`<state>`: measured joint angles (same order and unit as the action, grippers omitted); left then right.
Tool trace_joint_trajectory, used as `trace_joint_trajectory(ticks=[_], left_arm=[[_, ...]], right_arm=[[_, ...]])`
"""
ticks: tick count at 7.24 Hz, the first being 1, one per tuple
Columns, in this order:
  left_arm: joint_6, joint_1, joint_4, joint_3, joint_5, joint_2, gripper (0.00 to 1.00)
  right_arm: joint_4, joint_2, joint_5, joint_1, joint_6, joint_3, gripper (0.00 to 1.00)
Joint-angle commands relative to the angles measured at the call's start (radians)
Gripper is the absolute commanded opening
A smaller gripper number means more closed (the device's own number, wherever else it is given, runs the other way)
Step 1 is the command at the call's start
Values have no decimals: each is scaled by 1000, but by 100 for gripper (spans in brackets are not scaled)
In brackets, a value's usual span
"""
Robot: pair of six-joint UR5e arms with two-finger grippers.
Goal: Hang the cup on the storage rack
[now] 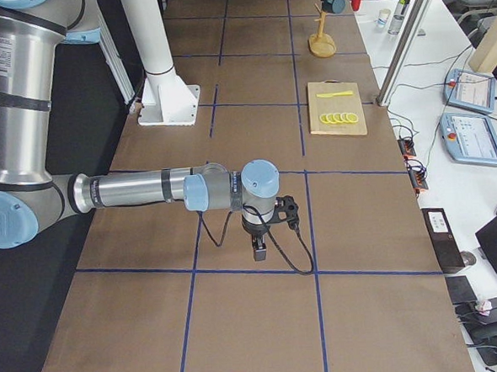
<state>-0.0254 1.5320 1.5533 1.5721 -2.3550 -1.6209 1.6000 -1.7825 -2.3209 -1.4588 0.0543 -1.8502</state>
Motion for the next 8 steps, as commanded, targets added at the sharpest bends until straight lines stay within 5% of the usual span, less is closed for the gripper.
trace_joint_trajectory(ticks=[1,8], left_arm=[[-2,7,-7,68,14,44,100],[-4,2,4,120,11,110,100]], right_arm=[[0,0,0,0,1,-1,100],[0,0,0,0,-1,-3,100]])
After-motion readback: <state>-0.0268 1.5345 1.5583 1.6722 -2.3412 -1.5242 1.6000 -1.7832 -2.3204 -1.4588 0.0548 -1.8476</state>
